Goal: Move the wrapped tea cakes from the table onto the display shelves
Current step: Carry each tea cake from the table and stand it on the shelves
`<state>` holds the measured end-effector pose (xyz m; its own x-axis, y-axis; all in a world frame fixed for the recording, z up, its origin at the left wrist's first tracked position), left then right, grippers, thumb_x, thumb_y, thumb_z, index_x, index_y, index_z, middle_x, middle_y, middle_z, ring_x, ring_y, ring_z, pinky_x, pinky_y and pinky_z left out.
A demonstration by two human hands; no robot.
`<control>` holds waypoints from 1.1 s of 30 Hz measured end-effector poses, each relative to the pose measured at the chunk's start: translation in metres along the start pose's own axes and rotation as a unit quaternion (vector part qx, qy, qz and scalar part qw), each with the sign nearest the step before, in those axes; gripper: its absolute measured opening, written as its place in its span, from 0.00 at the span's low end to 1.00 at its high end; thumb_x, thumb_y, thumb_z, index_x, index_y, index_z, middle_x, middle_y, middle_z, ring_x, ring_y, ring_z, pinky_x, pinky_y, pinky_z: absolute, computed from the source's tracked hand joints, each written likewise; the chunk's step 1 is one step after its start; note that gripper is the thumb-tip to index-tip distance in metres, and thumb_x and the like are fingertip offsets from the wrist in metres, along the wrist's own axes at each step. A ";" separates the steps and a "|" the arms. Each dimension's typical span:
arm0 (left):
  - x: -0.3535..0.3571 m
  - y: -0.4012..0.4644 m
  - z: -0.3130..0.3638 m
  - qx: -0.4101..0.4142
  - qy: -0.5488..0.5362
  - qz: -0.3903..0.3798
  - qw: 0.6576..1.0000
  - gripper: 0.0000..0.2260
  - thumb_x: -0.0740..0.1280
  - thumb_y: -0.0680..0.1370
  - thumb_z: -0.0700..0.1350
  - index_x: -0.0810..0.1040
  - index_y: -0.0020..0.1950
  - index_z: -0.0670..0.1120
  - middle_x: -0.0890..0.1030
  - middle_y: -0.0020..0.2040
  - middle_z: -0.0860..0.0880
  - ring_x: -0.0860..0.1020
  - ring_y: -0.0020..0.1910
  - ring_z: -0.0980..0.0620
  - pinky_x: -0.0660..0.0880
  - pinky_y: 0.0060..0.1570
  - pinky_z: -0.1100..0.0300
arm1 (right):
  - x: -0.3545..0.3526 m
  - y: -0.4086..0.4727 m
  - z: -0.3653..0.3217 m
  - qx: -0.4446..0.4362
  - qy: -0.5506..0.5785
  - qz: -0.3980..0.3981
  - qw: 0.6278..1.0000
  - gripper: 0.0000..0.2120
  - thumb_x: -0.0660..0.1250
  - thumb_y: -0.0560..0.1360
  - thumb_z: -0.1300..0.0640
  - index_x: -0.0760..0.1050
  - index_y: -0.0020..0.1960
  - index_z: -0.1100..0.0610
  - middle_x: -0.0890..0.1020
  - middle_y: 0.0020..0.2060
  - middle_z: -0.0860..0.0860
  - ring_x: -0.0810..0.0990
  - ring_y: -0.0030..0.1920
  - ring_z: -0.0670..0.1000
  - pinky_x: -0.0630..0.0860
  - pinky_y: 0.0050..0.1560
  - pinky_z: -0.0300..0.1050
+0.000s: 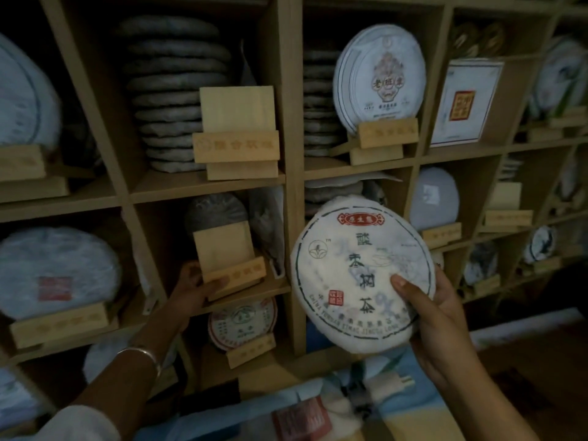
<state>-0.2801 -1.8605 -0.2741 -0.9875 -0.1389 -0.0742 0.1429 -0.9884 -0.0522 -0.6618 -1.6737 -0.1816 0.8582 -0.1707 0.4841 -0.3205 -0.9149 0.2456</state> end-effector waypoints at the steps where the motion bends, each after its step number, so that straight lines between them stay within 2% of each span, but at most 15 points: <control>1: 0.002 -0.005 0.003 0.000 -0.009 -0.008 1.000 0.26 0.77 0.70 0.42 0.67 0.61 0.51 0.79 0.54 0.54 0.79 0.50 0.55 0.77 0.37 0.58 | 0.000 -0.001 -0.001 -0.002 0.004 -0.002 1.000 0.25 0.71 0.69 0.61 0.76 0.65 0.51 0.84 0.58 0.53 0.84 0.56 0.53 0.83 0.45 0.46; 4: 0.008 -0.026 0.012 -0.005 -0.007 -0.041 0.999 0.24 0.78 0.69 0.44 0.69 0.57 0.54 0.81 0.54 0.53 0.80 0.50 0.53 0.79 0.35 0.59 | 0.002 -0.004 -0.007 -0.008 0.008 -0.013 1.000 0.21 0.71 0.69 0.61 0.79 0.61 0.48 0.85 0.58 0.53 0.84 0.56 0.53 0.83 0.45 0.46; 7: 0.012 -0.058 0.025 0.003 -0.003 -0.081 0.997 0.24 0.79 0.67 0.44 0.71 0.56 0.56 0.84 0.51 0.53 0.82 0.53 0.51 0.81 0.40 0.56 | 0.007 -0.007 -0.016 -0.014 0.010 -0.020 1.000 0.22 0.71 0.69 0.60 0.78 0.62 0.48 0.84 0.58 0.52 0.84 0.57 0.53 0.83 0.46 0.47; 13: 0.030 -0.160 0.067 0.031 0.035 -0.171 0.984 0.34 0.83 0.57 0.50 0.71 0.58 0.54 0.85 0.51 0.53 0.83 0.51 0.54 0.82 0.47 0.54 | 0.029 -0.020 -0.039 -0.031 0.017 -0.038 0.999 0.27 0.71 0.70 0.59 0.73 0.68 0.53 0.83 0.60 0.53 0.83 0.59 0.55 0.83 0.50 0.50; 15: 0.035 -0.196 0.074 0.039 0.026 -0.200 0.979 0.34 0.83 0.57 0.49 0.71 0.59 0.51 0.85 0.52 0.50 0.84 0.52 0.51 0.81 0.44 0.55 | 0.036 -0.024 -0.045 -0.034 0.027 -0.045 0.998 0.27 0.71 0.70 0.59 0.73 0.68 0.53 0.84 0.60 0.53 0.83 0.59 0.55 0.83 0.49 0.50; 18: 0.041 -0.237 0.087 0.032 0.010 -0.238 0.971 0.35 0.83 0.59 0.45 0.70 0.61 0.46 0.85 0.54 0.45 0.83 0.53 0.45 0.81 0.44 0.50 | 0.047 -0.033 -0.056 -0.042 0.028 -0.065 0.997 0.24 0.71 0.69 0.60 0.76 0.65 0.52 0.84 0.58 0.53 0.83 0.58 0.55 0.83 0.49 0.50; 21: 0.042 -0.262 0.101 0.031 0.018 -0.248 0.968 0.35 0.82 0.59 0.47 0.69 0.61 0.46 0.85 0.53 0.45 0.83 0.55 0.44 0.79 0.51 0.43 | 0.058 -0.042 -0.065 -0.046 0.029 -0.090 0.994 0.23 0.71 0.69 0.61 0.76 0.64 0.50 0.84 0.58 0.54 0.83 0.58 0.55 0.83 0.50 0.53; 25: 0.040 -0.280 0.113 0.026 0.015 -0.253 0.967 0.35 0.82 0.58 0.48 0.69 0.60 0.47 0.86 0.51 0.47 0.84 0.52 0.46 0.80 0.47 0.49 | 0.068 -0.053 -0.074 -0.061 0.025 -0.101 0.993 0.22 0.71 0.69 0.62 0.77 0.63 0.51 0.85 0.57 0.53 0.84 0.57 0.54 0.84 0.48 0.49; 30: 0.038 -0.290 0.116 0.025 0.001 -0.254 0.967 0.34 0.81 0.57 0.47 0.70 0.59 0.47 0.86 0.49 0.46 0.84 0.48 0.47 0.77 0.48 0.46 | 0.073 -0.063 -0.082 -0.073 0.015 -0.105 0.992 0.24 0.71 0.69 0.62 0.75 0.64 0.53 0.85 0.56 0.53 0.84 0.56 0.53 0.83 0.47 0.47; 33: 0.041 -0.293 0.116 0.023 -0.002 -0.264 0.964 0.36 0.81 0.57 0.47 0.70 0.60 0.46 0.86 0.49 0.46 0.84 0.48 0.46 0.79 0.47 0.47 | 0.073 -0.066 -0.083 -0.066 0.002 -0.102 0.993 0.26 0.73 0.67 0.60 0.74 0.63 0.52 0.86 0.55 0.51 0.85 0.53 0.51 0.83 0.43 0.44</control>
<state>-0.3704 -1.5841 -0.1465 -0.9219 0.3848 -0.0457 -0.3834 -0.9228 -0.0368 -0.6119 -1.5951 -0.0925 0.9093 0.0152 0.4159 -0.1901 -0.8739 0.4475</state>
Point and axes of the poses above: each hand's wrist, its own y-axis towards the middle knuckle, its own x-axis out of the palm, z = x × y, the point moved 5 cm from there along y, towards the middle knuckle
